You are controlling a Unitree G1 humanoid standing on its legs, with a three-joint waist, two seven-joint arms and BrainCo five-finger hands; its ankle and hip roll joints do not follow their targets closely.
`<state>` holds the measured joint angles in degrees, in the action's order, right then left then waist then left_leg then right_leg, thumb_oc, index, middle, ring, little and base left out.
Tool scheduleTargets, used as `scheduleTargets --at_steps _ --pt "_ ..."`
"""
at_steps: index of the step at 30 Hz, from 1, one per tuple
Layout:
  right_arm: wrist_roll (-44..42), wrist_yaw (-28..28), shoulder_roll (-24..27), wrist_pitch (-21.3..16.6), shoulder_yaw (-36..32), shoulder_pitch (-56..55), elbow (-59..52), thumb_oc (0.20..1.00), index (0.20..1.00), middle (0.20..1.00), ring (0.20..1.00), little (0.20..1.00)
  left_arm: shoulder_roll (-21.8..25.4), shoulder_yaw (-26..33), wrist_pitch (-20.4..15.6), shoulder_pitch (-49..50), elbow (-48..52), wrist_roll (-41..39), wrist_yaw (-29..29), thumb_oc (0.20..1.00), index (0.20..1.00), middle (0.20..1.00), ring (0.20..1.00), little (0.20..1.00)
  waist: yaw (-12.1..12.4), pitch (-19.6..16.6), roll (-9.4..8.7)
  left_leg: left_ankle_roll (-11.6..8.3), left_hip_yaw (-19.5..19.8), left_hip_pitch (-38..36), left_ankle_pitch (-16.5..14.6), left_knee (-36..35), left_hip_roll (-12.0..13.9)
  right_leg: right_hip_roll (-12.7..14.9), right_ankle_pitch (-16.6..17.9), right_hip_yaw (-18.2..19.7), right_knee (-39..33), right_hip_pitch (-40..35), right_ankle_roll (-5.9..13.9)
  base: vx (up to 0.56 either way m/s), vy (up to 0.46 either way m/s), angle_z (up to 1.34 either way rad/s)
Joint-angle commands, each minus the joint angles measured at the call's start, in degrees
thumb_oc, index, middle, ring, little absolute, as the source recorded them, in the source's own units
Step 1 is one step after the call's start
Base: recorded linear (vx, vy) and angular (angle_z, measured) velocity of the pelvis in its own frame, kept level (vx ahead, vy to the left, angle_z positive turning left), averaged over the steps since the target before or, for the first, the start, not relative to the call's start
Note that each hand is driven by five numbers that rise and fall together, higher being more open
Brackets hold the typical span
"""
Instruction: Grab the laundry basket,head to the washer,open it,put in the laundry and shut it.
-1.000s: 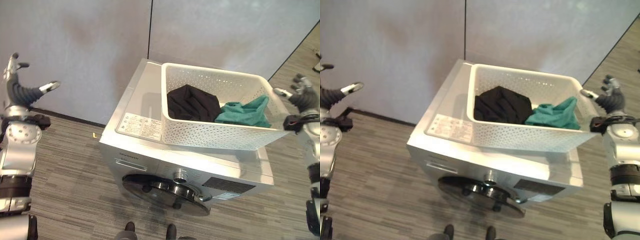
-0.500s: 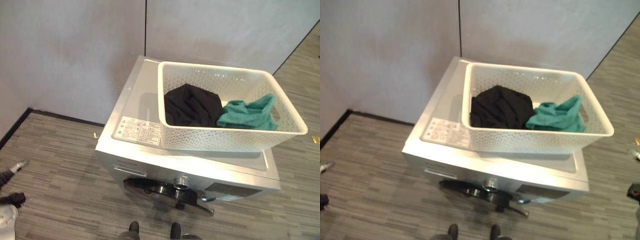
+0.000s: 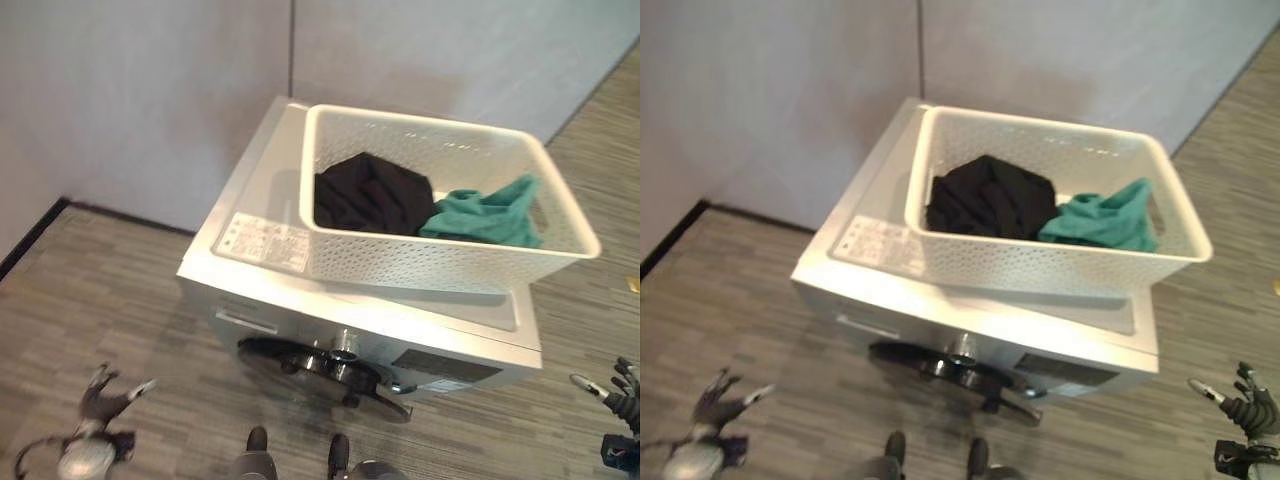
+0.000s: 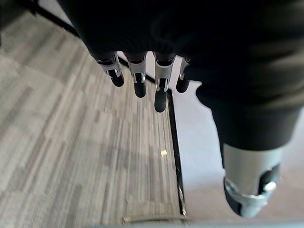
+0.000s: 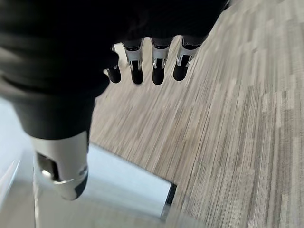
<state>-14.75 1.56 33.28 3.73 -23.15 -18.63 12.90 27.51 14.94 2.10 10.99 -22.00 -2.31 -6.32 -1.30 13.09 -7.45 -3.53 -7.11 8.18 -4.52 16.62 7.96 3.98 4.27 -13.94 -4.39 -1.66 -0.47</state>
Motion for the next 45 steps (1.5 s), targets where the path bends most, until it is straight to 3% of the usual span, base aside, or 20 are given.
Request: scheduleTargets --at_steps 1,3,4,7,10,14,17,22,26,28,36,41,45 --pt "3.1 2.1 4.0 -0.2 1.0 2.5 -0.9 1.000 1.000 1.000 1.000 1.000 2.8 -0.1 0.3 1.7 -1.7 0.0 1.5 1.000 1.000 1.000 1.000 1.000 -0.7 -0.8 2.75 -1.69 7.0 -4.6 -2.6 8.8 2.8 1.7 -3.0 4.8 0.9 4.4 4.90 -0.13 0.195 -0.08" --pt "3.9 3.1 3.4 0.8 3.8 3.5 -0.2 1.000 1.000 1.000 1.000 1.000 2.3 -2.5 1.1 1.1 -4.5 0.1 2.5 1.000 1.000 1.000 1.000 1.000 -2.0 -1.3 3.90 -1.86 9.7 -7.9 -3.3 8.8 2.9 1.6 -2.6 5.5 1.8 6.2 5.37 -0.13 0.260 -0.07" --pt "4.3 3.4 3.1 1.4 4.7 3.8 0.4 1.000 1.000 1.000 1.000 1.000 1.9 -3.9 1.8 0.7 -6.2 0.1 3.5 1.000 1.000 1.000 1.000 1.000 -2.9 -1.9 4.80 -1.62 10.1 -10.7 -4.3 5.0 2.3 2.0 -1.8 6.2 2.3 7.3 5.95 -0.12 0.312 -0.15" --pt "6.7 4.0 1.2 2.4 7.0 4.4 2.1 1.000 1.000 1.000 1.000 1.000 0.6 -9.5 2.9 -1.3 -11.3 2.3 5.6 1.000 1.000 1.000 1.000 1.000 -5.2 -3.1 6.02 -0.46 7.5 -15.1 -10.3 -4.0 0.0 4.7 0.8 7.2 2.8 10.6 7.99 -0.15 0.328 -0.03" --pt "9.5 3.9 -0.4 2.9 9.5 6.3 2.1 1.000 1.000 1.000 1.000 1.000 -0.6 -13.4 3.4 -2.6 -15.9 5.1 5.7 1.000 1.000 1.000 1.000 1.000 -5.2 -2.7 6.07 2.03 6.3 -16.2 -11.6 -7.4 -4.1 7.4 3.6 8.7 3.6 13.7 9.81 -0.19 0.316 -0.15" --pt "13.1 3.8 -2.9 3.2 14.7 9.0 2.4 1.000 1.000 1.000 1.000 1.000 -3.7 -17.8 3.3 -4.7 -23.7 4.5 5.9 1.000 1.000 1.000 1.000 1.000 -5.0 -1.0 6.75 3.89 3.6 -16.6 -10.1 -9.9 -6.3 10.2 4.0 7.0 4.9 16.5 10.98 -0.23 0.223 -0.53" --pt "17.6 2.9 -3.3 2.7 18.2 10.9 2.9 1.000 1.000 1.000 1.000 1.000 -5.8 -19.5 2.8 -7.9 -28.8 3.3 4.1 1.000 1.000 1.000 1.000 1.000 -4.6 -0.1 7.63 4.50 3.1 -15.0 -7.4 -11.4 -6.2 11.1 1.4 6.9 9.3 16.2 9.95 -0.26 0.077 -0.26" --pt "22.6 0.1 -2.2 1.8 20.9 13.2 4.6 1.000 1.000 1.000 1.000 1.000 -8.9 -25.5 2.2 -11.8 -33.8 6.0 2.9 1.000 1.000 1.000 1.000 1.000 -2.7 -2.0 7.75 5.74 4.7 -11.7 -4.1 -12.5 -7.0 8.2 -4.0 11.6 19.2 11.7 9.21 -0.15 0.003 0.13" --pt "26.2 -2.6 -1.1 1.2 23.0 16.8 5.6 1.000 1.000 1.000 1.000 1.000 -10.0 -27.2 1.9 -12.0 -33.1 6.4 2.3 1.000 1.000 1.000 1.000 1.000 0.6 -4.4 6.34 5.01 4.5 -9.0 -2.7 -12.3 -7.1 8.7 -5.7 9.3 15.2 6.1 9.49 -0.04 -0.129 -0.04" --pt "26.9 -3.2 0.2 0.6 25.2 19.8 5.7 1.000 1.000 1.000 1.000 1.000 -10.3 -27.8 1.2 -11.3 -33.7 6.5 2.5 1.000 1.000 1.000 1.000 1.000 2.1 -5.3 5.42 3.70 3.9 -7.9 -2.4 -11.9 -5.4 8.7 -6.1 8.1 10.2 3.6 9.34 -0.02 -0.219 -0.04" --pt "26.0 -4.1 0.0 -0.4 31.3 25.6 9.4 1.000 1.000 1.000 1.000 1.000 -11.7 -27.1 0.4 -10.5 -34.6 2.0 1.6 1.000 1.000 1.000 1.000 1.000 4.4 -5.9 4.86 1.20 5.0 -7.4 0.1 -14.0 -2.3 6.9 -6.0 4.5 2.3 -0.7 8.87 0.00 -0.141 0.09" --pt "27.3 -5.7 0.8 -1.1 36.3 31.1 17.1 1.000 1.000 1.000 1.000 1.000 -12.0 -27.6 -0.3 -10.5 -33.1 -0.1 1.2 1.000 1.000 1.000 1.000 1.000 6.7 -3.6 5.38 0.19 7.2 -5.7 1.7 -14.9 -1.4 6.3 -6.1 2.4 1.3 -0.7 8.32 -0.06 -0.077 0.28" --pt "26.2 -7.2 2.0 -1.5 40.5 39.5 24.7 1.000 1.000 1.000 1.000 1.000 -11.2 -28.9 -0.9 -10.5 -31.2 -0.5 0.6 1.000 1.000 1.000 1.000 1.000 8.2 -0.3 6.83 -0.04 7.9 -3.6 2.5 -14.4 -1.3 6.3 -5.5 1.5 1.3 0.7 8.17 -0.11 -0.030 0.21"
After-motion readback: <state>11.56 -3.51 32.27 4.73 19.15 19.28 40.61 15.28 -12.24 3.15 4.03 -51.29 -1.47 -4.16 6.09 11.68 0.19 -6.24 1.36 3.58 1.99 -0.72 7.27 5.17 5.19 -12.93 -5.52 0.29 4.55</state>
